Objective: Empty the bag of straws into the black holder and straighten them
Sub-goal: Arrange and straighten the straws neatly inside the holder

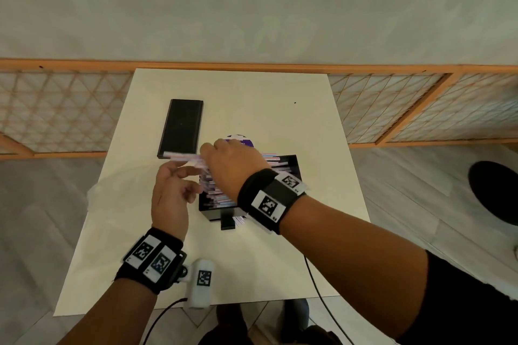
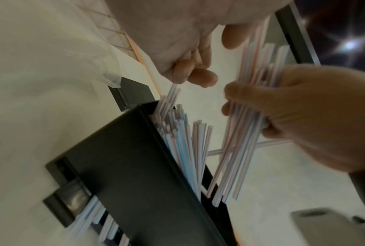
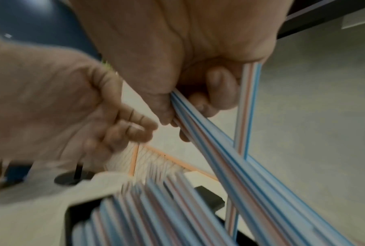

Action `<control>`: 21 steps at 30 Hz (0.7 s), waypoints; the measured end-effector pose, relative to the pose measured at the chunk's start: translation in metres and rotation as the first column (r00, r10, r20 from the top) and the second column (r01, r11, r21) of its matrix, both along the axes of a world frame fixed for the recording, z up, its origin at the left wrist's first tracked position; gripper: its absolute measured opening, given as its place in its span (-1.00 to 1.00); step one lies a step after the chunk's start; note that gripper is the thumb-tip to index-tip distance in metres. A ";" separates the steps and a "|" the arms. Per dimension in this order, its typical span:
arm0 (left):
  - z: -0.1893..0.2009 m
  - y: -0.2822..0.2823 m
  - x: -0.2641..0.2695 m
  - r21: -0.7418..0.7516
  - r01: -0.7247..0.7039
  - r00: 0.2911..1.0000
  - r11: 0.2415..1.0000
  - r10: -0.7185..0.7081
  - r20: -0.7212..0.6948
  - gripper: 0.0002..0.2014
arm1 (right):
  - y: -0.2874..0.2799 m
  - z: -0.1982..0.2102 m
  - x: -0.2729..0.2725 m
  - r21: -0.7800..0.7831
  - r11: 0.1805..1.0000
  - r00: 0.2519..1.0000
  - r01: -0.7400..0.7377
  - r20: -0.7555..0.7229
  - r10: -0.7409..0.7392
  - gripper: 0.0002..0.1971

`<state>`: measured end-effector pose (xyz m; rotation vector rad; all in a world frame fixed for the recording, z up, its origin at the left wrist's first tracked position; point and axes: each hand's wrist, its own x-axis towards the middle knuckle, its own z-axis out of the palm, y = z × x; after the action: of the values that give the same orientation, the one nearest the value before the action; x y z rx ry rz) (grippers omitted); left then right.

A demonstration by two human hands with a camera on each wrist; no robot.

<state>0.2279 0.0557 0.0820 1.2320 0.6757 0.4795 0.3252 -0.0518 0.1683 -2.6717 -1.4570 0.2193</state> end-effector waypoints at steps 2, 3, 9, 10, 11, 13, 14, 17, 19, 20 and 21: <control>0.001 -0.003 -0.003 0.078 0.057 0.998 0.995 -0.059 0.024 -0.59 | 0.003 0.012 0.009 0.053 0.998 0.999 0.031 -0.019 -0.030 -0.79; -0.001 -0.004 -0.004 0.130 0.089 0.996 0.987 -0.092 0.019 -0.59 | 0.004 0.021 0.014 0.083 0.995 0.998 0.049 -0.032 -0.047 -0.79; -0.007 -0.011 0.001 0.398 0.224 0.969 0.890 -0.161 -0.185 -0.71 | -0.009 0.085 0.036 0.239 0.965 0.985 0.110 -0.155 -0.074 -0.85; -0.004 -0.013 0.002 0.429 0.240 0.964 0.871 -0.160 -0.214 -0.70 | -0.012 0.092 0.037 0.256 0.960 0.984 0.112 -0.166 -0.070 -0.86; -0.003 -0.015 0.004 0.464 0.260 0.958 0.847 -0.163 -0.237 -0.66 | -0.014 0.097 0.037 0.263 0.958 0.982 0.117 -0.178 -0.071 -0.85; -0.001 -0.018 0.007 0.541 0.300 0.948 0.786 -0.185 -0.258 -0.55 | -0.016 0.102 0.038 0.259 0.958 0.978 0.122 -0.196 -0.071 -0.82; 0.000 -0.020 0.009 0.576 0.317 0.944 0.753 -0.195 -0.265 -0.51 | -0.018 0.104 0.038 0.263 0.957 0.975 0.119 -0.211 -0.064 -0.80; 0.004 -0.024 0.018 0.660 0.376 0.925 0.650 -0.229 -0.302 -0.40 | -0.021 0.106 0.041 0.294 0.949 0.966 0.113 -0.254 -0.036 -0.72; 0.007 -0.025 0.026 0.689 0.438 0.898 0.578 -0.252 -0.360 -0.32 | -0.023 0.104 0.043 0.306 0.944 0.962 0.126 -0.271 -0.040 -0.69; 0.007 -0.025 0.029 0.707 0.458 0.888 0.538 -0.257 -0.380 -0.28 | -0.024 0.102 0.044 0.313 0.941 0.961 0.132 -0.275 -0.043 -0.70; 0.006 -0.026 0.032 0.726 0.472 0.881 0.500 -0.256 -0.397 -0.26 | -0.025 0.101 0.045 0.320 0.937 0.960 0.138 -0.275 -0.047 -0.70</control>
<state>0.2599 0.0299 0.0883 2.3052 0.3409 0.2622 0.3698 -0.0770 0.2695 -2.3254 -1.1649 0.2785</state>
